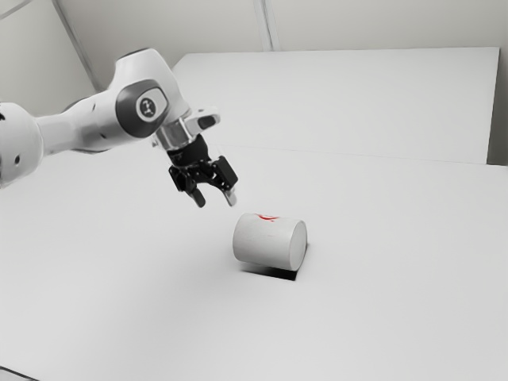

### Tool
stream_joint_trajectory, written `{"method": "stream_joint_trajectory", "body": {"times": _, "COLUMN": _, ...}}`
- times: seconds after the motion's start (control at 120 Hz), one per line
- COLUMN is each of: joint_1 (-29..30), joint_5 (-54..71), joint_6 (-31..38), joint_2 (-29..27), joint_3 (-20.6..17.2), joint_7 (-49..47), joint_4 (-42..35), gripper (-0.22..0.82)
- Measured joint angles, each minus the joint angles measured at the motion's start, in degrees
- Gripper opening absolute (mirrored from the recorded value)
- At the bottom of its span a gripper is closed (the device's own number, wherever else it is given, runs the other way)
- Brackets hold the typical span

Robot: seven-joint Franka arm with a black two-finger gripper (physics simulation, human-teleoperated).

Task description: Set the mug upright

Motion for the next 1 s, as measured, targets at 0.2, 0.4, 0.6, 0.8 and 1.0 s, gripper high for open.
{"method": "stream_joint_trajectory", "body": {"times": 0.2, "joint_1": 0.8, "joint_5": -11.8, "joint_6": 7.7, "joint_2": 1.6, "joint_3": 0.1, "joint_7": 5.6, "joint_4": -6.4, "gripper": 0.6}}
{"method": "stream_joint_trajectory", "body": {"times": 0.4, "joint_1": 4.0, "joint_5": -22.8, "joint_6": 12.6, "joint_2": 3.7, "joint_3": 0.0, "joint_7": 12.7, "joint_4": -8.5, "gripper": 0.6}}
{"method": "stream_joint_trajectory", "body": {"times": 0.6, "joint_1": 4.4, "joint_5": -32.6, "joint_6": 14.7, "joint_2": 7.0, "joint_3": 0.0, "joint_7": 21.0, "joint_4": -8.5, "gripper": 0.6}}
{"method": "stream_joint_trajectory", "body": {"times": 0.8, "joint_1": 4.7, "joint_5": -41.8, "joint_6": 15.0, "joint_2": 8.6, "joint_3": 0.0, "joint_7": 29.4, "joint_4": -9.8, "gripper": 0.6}}
{"method": "stream_joint_trajectory", "body": {"times": 1.0, "joint_1": 4.8, "joint_5": -50.4, "joint_6": 12.7, "joint_2": 10.3, "joint_3": 0.0, "joint_7": 36.5, "joint_4": -10.5, "gripper": 0.6}}
